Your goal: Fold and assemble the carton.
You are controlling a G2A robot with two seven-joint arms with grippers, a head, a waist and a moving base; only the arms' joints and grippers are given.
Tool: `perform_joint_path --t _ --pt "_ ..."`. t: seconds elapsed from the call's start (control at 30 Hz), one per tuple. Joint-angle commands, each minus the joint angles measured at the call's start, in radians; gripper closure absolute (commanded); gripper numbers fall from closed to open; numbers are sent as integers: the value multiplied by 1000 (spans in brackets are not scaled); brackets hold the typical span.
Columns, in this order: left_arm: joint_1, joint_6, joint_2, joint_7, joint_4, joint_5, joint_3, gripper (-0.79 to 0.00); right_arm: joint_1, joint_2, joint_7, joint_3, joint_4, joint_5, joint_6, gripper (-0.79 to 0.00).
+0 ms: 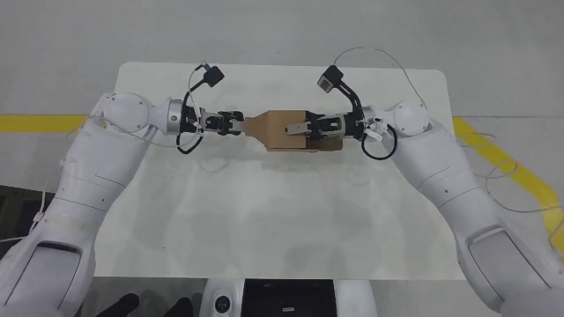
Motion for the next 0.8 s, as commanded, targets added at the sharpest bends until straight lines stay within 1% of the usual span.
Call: perform_joint_path --t 0.0,0.1,0.23,0.43,0.57,0.77 --pt "-1 0 3 8 3 -2 -13 -785 1 5 -13 9 22 -25 -13 0" --pt "2 3 8 0 0 -13 -30 -785 7 11 -20 20 47 -67 -20 0" --pt "12 7 13 -9 -24 -25 -44 -785 12 13 -37 26 61 -111 -4 0" --pt "21 14 11 -1 -80 30 -15 -785 10 7 -61 23 31 -142 14 0" --pt "16 13 5 53 -90 118 12 -785 13 1 -62 20 28 -152 12 0" --pt "5 27 2 107 -59 162 18 -785 14 -5 -52 26 35 -149 -1 0"
